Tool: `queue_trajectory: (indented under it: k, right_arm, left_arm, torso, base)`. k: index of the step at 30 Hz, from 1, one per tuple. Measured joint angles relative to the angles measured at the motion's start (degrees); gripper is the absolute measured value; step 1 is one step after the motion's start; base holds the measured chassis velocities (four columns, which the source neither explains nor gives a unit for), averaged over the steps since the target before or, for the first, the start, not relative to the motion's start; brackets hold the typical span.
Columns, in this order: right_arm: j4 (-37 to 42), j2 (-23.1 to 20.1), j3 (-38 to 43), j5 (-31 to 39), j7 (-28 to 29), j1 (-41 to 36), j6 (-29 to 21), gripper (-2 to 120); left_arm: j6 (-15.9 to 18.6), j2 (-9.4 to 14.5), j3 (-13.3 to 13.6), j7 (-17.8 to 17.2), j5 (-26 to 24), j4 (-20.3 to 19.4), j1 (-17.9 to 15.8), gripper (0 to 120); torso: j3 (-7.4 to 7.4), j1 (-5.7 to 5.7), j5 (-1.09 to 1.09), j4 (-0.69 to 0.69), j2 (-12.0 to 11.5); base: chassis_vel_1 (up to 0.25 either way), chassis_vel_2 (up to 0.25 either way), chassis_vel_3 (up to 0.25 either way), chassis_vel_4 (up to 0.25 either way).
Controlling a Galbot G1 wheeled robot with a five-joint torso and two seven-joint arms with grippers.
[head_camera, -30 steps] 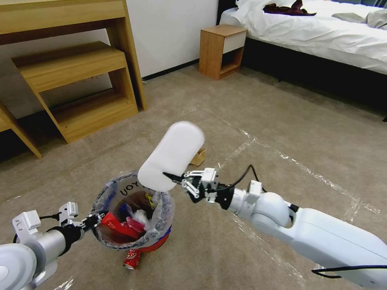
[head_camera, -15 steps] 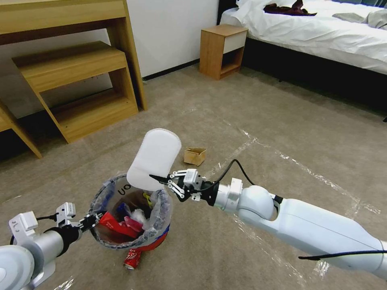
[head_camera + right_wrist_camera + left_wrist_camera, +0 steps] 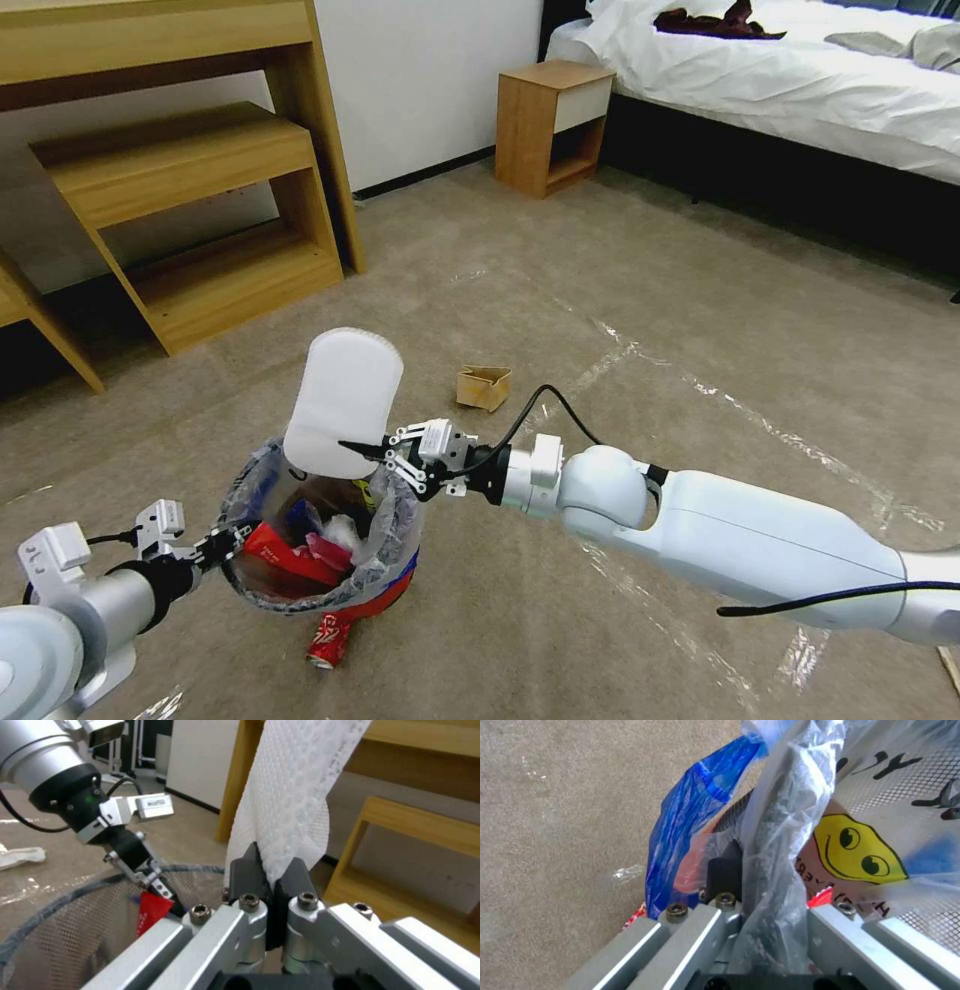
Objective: Pick up the trash bin and place the garbage on the floor into it.
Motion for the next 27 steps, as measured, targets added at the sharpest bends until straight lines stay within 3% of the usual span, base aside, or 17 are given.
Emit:
queue_trajectory:
  k: [27]
  right_arm:
    - [-9.48,5.69,-9.32,-0.93,-0.64,4.86,0.24,0]
  left_arm:
    - [0.01,-0.53,-0.28,0.24,0.18,0.09,-0.44,0]
  torso:
    - [0.00,0.00,0.00,0.00,0.00]
  base:
    - [0.000,0.000,0.000,0.000]
